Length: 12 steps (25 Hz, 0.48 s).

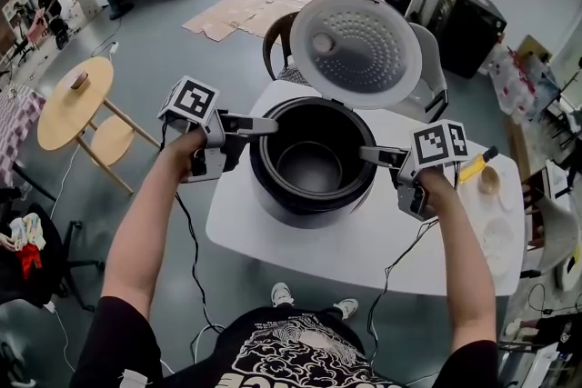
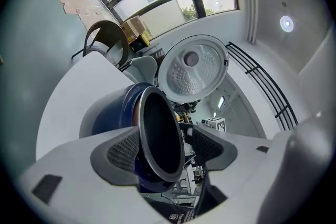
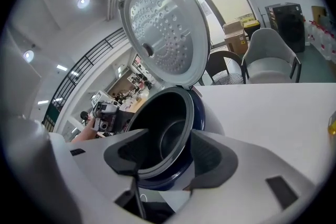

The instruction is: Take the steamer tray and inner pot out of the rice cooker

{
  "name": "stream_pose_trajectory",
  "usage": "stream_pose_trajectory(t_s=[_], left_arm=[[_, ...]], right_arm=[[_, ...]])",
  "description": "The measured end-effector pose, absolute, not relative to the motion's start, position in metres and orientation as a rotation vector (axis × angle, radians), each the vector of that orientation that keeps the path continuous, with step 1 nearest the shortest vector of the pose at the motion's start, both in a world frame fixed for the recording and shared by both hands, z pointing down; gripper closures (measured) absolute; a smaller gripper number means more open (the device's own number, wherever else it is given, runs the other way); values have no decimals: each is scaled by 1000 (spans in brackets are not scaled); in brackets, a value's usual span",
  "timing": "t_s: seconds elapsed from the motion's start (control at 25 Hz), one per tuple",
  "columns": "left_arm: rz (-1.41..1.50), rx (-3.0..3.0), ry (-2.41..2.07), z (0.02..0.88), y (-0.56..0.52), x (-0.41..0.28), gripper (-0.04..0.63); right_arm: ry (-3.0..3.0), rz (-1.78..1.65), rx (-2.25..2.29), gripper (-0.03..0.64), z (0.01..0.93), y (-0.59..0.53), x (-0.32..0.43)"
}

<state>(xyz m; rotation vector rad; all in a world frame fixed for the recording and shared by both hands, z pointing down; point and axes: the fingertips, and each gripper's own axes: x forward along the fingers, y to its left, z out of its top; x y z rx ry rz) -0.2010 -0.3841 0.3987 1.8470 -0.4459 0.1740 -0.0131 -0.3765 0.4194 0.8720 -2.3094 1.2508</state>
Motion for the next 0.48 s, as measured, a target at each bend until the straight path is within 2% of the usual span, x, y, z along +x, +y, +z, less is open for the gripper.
stream_pose_trajectory(t_s=[0.16, 0.28, 0.36, 0.48], left_arm=[[199, 1823, -469, 403, -384, -202, 300], [245, 1830, -490, 409, -387, -202, 327], [280, 1845, -504, 412, -388, -201, 353], [336, 1851, -544, 415, -386, -201, 377]], right_arm=[[-2300, 1335, 846, 369, 420, -377, -12], [-2293, 1398, 851, 417, 425, -380, -9], [-2289, 1422, 856, 475, 428, -380, -7], [-2280, 1417, 863, 486, 429, -378, -8]])
